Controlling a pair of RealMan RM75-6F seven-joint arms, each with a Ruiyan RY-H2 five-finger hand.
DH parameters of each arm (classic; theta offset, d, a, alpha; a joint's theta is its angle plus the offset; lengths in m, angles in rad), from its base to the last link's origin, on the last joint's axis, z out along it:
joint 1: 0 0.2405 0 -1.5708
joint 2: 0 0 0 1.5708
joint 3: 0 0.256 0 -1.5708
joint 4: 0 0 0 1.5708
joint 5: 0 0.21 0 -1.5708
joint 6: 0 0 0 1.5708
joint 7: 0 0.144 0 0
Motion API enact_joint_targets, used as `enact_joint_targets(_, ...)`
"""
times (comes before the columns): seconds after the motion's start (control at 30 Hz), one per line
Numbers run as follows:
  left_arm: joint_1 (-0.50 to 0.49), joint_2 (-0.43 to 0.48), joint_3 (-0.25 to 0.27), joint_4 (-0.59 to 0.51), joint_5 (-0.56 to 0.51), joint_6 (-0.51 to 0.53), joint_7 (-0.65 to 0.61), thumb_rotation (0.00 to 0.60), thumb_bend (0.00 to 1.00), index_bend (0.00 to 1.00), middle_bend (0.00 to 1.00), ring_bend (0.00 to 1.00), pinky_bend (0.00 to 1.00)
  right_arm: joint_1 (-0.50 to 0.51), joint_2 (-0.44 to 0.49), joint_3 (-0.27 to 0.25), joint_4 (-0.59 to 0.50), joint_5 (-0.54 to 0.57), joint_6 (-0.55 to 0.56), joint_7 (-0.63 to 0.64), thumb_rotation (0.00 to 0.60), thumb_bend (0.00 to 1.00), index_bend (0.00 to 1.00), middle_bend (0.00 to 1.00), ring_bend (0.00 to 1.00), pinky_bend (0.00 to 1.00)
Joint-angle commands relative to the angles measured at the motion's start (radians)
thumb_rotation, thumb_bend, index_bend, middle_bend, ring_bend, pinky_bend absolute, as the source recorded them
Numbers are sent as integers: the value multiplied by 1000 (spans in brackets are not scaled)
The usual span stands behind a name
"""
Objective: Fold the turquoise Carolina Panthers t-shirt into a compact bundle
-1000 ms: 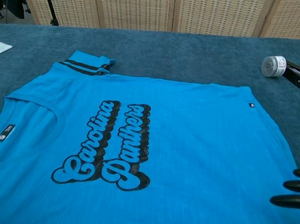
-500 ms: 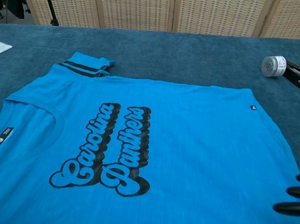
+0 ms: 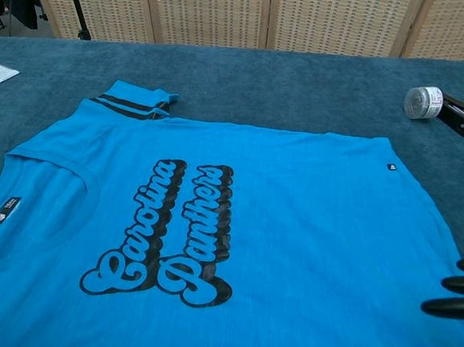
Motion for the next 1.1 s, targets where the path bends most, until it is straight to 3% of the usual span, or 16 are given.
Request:
enact_joint_targets(0.03, 2, 7, -21, -26, -29, -1, -53, 600, 636, 780, 0, 0, 0, 6, 4, 5, -11, 9, -5, 13, 600, 414, 666, 92, 0, 0)
enact_joint_targets(0.43, -49, 54, -130, -190, -140, -45, -126, 600, 634, 788, 0, 0, 0, 89, 71, 99, -189, 111, -65, 91, 600, 414, 666, 92, 0, 0)
enact_joint_targets(0.63, -89, 100, -186, -324, -175, -79, -73, 600, 633, 793, 0, 0, 0, 137, 121, 153, -275, 171, -132, 89, 600, 414, 666, 92, 0, 0)
enact_joint_targets(0.97, -171, 211, -281, -603, -252, -223, 58, 600, 629, 797, 0, 0, 0, 207, 146, 234, -365, 298, -265, 121, 600, 414, 667, 92, 0, 0)
enact_joint_targets(1.1, -251, 267, -379, -743, -346, -366, 128, 600, 627, 798, 0, 0, 0, 274, 129, 329, -382, 444, -390, 156, 600, 414, 667, 92, 0, 0)
